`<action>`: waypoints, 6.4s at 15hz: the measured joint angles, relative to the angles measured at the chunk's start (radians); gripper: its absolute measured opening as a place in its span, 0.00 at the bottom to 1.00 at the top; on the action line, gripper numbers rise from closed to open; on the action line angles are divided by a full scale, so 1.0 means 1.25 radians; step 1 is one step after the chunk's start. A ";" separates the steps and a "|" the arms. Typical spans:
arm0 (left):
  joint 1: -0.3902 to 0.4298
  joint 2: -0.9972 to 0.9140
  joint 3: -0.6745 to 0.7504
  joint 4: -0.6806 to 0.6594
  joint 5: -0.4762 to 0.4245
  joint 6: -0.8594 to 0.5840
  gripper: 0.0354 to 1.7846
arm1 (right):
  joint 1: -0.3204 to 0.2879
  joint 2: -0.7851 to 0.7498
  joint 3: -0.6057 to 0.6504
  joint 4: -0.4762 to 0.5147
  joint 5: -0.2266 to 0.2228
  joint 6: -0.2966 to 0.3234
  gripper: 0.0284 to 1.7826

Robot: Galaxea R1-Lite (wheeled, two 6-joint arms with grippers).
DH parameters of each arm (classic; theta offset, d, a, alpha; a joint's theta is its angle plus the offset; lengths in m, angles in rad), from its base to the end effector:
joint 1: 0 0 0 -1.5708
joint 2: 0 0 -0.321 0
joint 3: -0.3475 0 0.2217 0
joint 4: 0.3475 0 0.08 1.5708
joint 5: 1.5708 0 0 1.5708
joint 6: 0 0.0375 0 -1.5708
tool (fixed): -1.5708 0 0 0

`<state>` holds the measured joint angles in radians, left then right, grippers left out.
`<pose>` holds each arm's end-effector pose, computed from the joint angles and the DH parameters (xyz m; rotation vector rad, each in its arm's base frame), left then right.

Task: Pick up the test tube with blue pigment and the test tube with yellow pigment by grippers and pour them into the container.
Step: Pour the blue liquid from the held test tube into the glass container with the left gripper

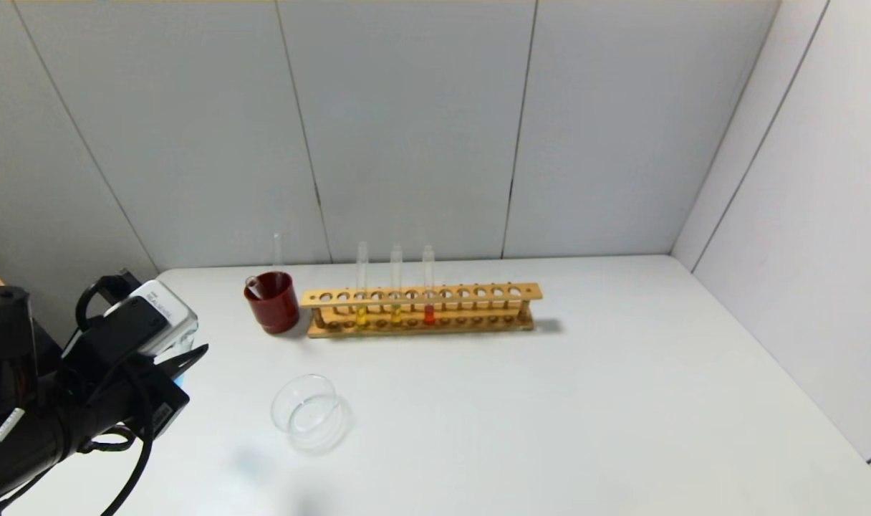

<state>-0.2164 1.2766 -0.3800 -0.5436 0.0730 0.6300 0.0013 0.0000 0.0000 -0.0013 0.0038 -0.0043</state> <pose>0.2020 -0.0416 0.1509 0.6733 0.2940 -0.2479 0.0049 0.0001 0.0757 -0.0043 -0.0013 0.0051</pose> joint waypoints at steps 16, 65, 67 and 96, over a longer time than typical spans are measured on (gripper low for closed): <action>-0.089 0.295 0.083 -0.480 -0.075 0.149 0.16 | 0.000 0.000 0.000 0.000 0.000 0.000 0.98; 0.052 0.467 0.166 -0.649 -0.113 0.684 0.16 | 0.000 0.000 0.000 0.000 0.000 0.000 0.98; 0.053 0.474 0.147 -0.649 -0.137 0.701 0.16 | 0.000 0.000 0.000 0.000 0.000 0.000 0.98; 0.039 0.520 0.127 -0.651 -0.146 0.784 0.16 | 0.000 0.000 0.000 0.000 0.000 0.000 0.98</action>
<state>-0.1672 1.9270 -0.2211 -1.3577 -0.1100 1.6102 0.0013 0.0000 0.0000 -0.0013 0.0043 -0.0043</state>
